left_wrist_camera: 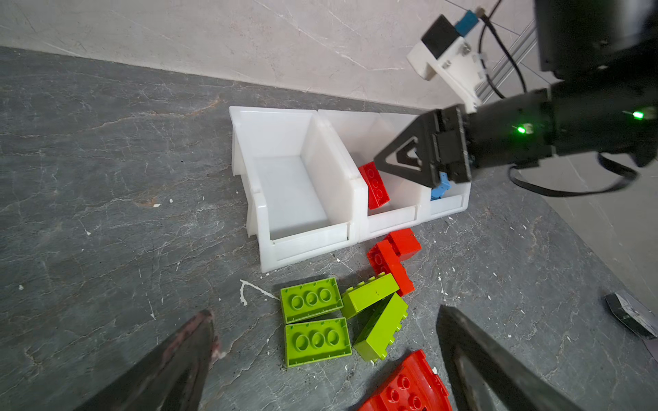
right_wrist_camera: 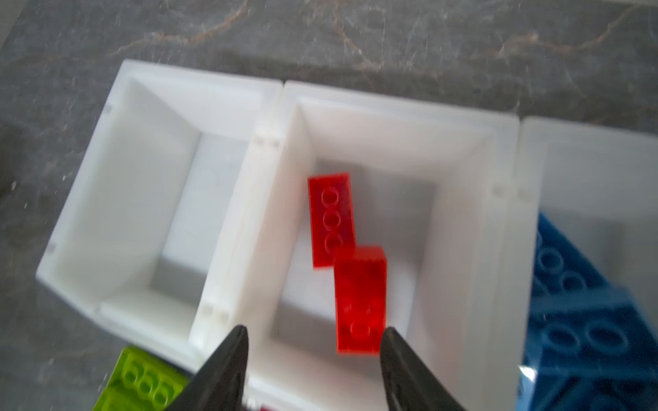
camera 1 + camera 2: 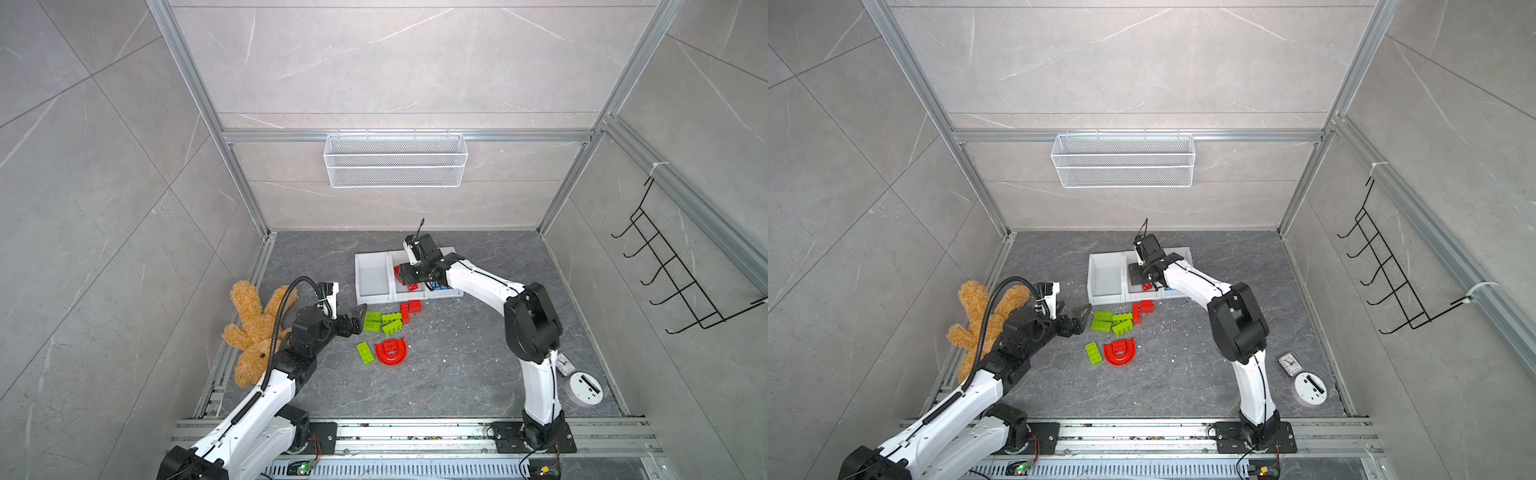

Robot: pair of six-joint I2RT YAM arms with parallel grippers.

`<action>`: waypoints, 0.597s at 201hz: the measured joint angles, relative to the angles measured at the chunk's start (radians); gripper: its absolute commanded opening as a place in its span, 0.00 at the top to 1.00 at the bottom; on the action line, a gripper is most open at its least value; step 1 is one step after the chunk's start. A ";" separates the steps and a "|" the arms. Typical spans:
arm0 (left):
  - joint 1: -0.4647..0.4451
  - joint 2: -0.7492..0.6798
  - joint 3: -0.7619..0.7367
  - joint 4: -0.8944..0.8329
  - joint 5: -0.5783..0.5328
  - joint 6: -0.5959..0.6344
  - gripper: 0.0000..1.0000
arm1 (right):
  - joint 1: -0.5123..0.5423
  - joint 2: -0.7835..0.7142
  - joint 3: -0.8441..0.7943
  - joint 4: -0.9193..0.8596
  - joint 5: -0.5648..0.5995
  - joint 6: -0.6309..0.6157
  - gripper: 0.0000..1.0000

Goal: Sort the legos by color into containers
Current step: 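Release the red brick and move the right gripper back to the pile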

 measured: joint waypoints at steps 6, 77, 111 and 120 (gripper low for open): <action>0.000 -0.001 0.000 0.000 -0.002 0.000 0.00 | 0.011 -0.052 -0.056 0.004 -0.009 0.002 0.38; 0.000 -0.038 -0.034 -0.006 -0.087 -0.005 0.00 | 0.343 -0.284 -0.368 -0.019 -0.045 0.033 0.37; 0.000 -0.090 -0.050 -0.007 -0.160 -0.010 0.01 | 0.385 -0.230 -0.355 -0.076 0.034 0.087 0.38; 0.000 -0.106 -0.058 -0.007 -0.177 -0.013 0.01 | 0.391 -0.212 -0.344 -0.092 0.057 0.098 0.39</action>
